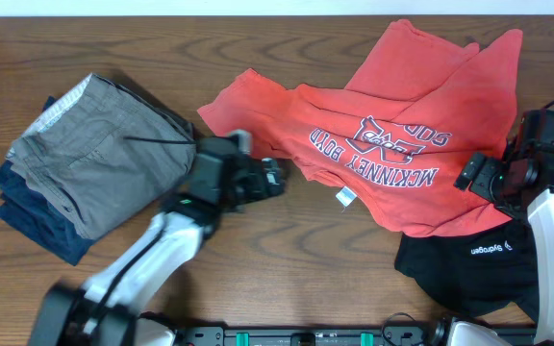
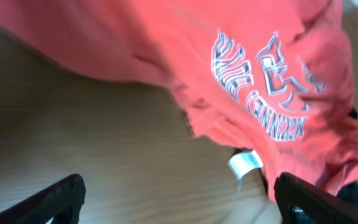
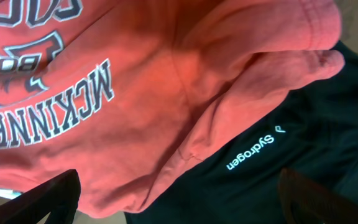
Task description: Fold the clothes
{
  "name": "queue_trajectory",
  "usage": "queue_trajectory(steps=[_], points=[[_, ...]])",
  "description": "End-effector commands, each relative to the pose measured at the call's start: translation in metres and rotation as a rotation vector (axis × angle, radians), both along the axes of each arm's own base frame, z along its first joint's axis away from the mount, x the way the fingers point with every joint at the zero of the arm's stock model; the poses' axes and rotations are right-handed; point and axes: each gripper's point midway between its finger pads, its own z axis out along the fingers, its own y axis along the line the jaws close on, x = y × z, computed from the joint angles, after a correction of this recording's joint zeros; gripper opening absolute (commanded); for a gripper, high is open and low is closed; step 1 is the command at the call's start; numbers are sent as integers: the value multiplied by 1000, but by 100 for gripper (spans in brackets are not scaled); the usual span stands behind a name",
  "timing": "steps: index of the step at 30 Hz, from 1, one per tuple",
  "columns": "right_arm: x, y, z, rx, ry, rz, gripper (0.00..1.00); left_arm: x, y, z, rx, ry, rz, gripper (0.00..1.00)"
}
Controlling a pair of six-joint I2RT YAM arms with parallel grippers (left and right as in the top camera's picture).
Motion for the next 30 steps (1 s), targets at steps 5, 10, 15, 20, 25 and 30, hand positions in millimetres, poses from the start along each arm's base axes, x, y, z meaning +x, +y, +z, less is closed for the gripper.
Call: queue_trajectory(steps=[5, 10, 15, 20, 25, 30], points=[[0, 1, 4, 22, -17, -1, 99, -5, -68, -53, -102, 96, -45, 98], [-3, 2, 3, 25, -5, -1, 99, 5, -93, -62, -136, 27, -65, 98], [-5, 4, 3, 34, 3, 1, 99, 27, -96, -68, -81, -34, 7, 89], [-5, 4, 2, 39, 5, 1, 99, 42, -93, -69, -58, -62, 53, 40], [-5, 5, 2, 42, 4, 3, 99, 59, -82, -64, -25, -108, 128, 29], [-5, 5, 2, 42, 4, 3, 99, 59, -82, -64, -22, -104, 130, 70]])
